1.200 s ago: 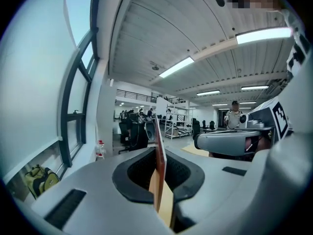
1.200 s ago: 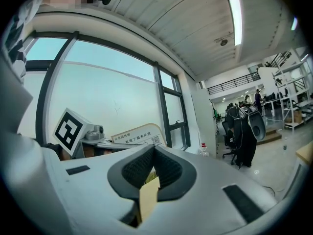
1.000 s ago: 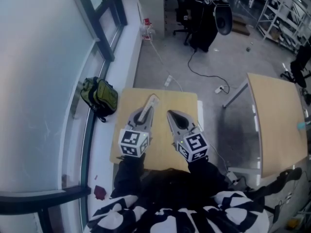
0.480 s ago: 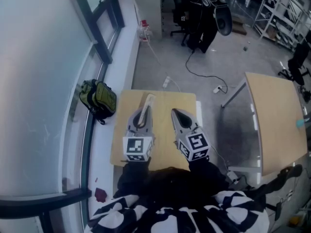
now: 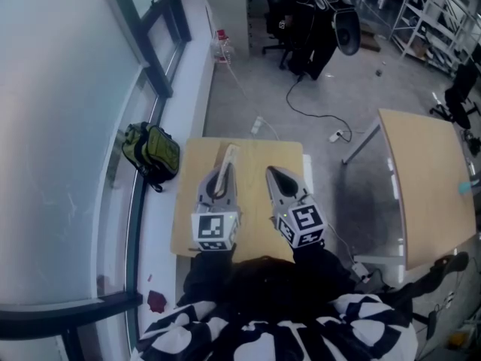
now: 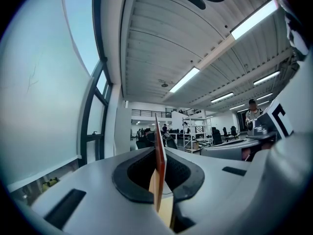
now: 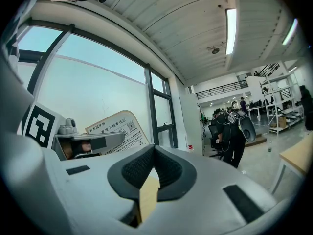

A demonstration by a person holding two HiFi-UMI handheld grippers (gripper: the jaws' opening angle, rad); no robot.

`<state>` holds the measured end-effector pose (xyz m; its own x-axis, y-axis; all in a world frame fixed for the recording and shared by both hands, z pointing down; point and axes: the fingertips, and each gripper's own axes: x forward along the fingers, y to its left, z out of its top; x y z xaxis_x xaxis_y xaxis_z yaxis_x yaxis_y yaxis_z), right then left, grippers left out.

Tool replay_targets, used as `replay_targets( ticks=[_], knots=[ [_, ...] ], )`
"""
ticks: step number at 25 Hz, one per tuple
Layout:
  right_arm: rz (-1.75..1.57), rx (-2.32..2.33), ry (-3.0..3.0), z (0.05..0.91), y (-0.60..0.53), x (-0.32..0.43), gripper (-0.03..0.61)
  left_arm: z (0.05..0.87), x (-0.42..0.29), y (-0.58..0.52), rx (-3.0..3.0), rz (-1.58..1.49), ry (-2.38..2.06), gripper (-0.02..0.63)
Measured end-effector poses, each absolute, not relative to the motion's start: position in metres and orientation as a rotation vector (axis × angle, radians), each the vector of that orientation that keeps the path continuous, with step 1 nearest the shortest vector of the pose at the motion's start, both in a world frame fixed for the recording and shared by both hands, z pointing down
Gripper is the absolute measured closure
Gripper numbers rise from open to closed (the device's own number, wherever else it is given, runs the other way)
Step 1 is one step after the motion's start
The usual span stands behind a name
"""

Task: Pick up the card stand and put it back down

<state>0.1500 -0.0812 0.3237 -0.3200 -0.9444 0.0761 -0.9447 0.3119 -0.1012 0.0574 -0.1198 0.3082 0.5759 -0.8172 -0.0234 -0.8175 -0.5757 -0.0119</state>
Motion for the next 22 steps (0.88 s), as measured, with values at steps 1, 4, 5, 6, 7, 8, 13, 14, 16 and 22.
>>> replay_targets(
  ticks=[1, 4, 5, 6, 7, 8, 13, 14, 16, 22],
  knots=[
    [0.199, 1.831, -2.542, 0.324, -0.081, 0.15, 0.568, 0.309, 0.058, -0.12, -2.767, 0.019, 1.437, 0.595],
    [0.2, 1.831, -2.542, 0.325, -0.081, 0.15, 0.568, 0.311, 0.057, -0.12, -2.761, 0.006, 1.44, 0.595],
    [0.201, 1.829, -2.544, 0.325, -0.081, 0.149, 0.568, 0.311, 0.057, -0.12, -2.761, 0.004, 1.442, 0.595],
    [0.201, 1.826, -2.547, 0.325, -0.081, 0.149, 0.568, 0.311, 0.056, -0.12, -2.758, 0.002, 1.443, 0.595],
    [0.201, 1.823, -2.55, 0.325, -0.08, 0.149, 0.568, 0.311, 0.055, -0.12, -2.753, -0.002, 1.442, 0.595],
    [0.2, 1.82, -2.552, 0.325, -0.08, 0.149, 0.568, 0.31, 0.055, -0.119, -2.745, -0.007, 1.44, 0.595],
    [0.199, 1.817, -2.555, 0.324, -0.079, 0.15, 0.568, 0.312, 0.053, -0.12, -2.765, -0.001, 1.446, 0.595],
    [0.2, 1.814, -2.557, 0.324, -0.079, 0.15, 0.568, 0.314, 0.053, -0.12, -2.768, -0.003, 1.45, 0.595],
    [0.205, 1.803, -2.563, 0.325, -0.079, 0.151, 0.568, 0.316, 0.053, -0.119, -2.768, -0.013, 1.458, 0.595],
    [0.252, 1.757, -2.577, 0.335, -0.077, 0.146, 0.568, 0.329, 0.047, -0.115, -2.798, -0.07, 1.472, 0.595]
  ],
)
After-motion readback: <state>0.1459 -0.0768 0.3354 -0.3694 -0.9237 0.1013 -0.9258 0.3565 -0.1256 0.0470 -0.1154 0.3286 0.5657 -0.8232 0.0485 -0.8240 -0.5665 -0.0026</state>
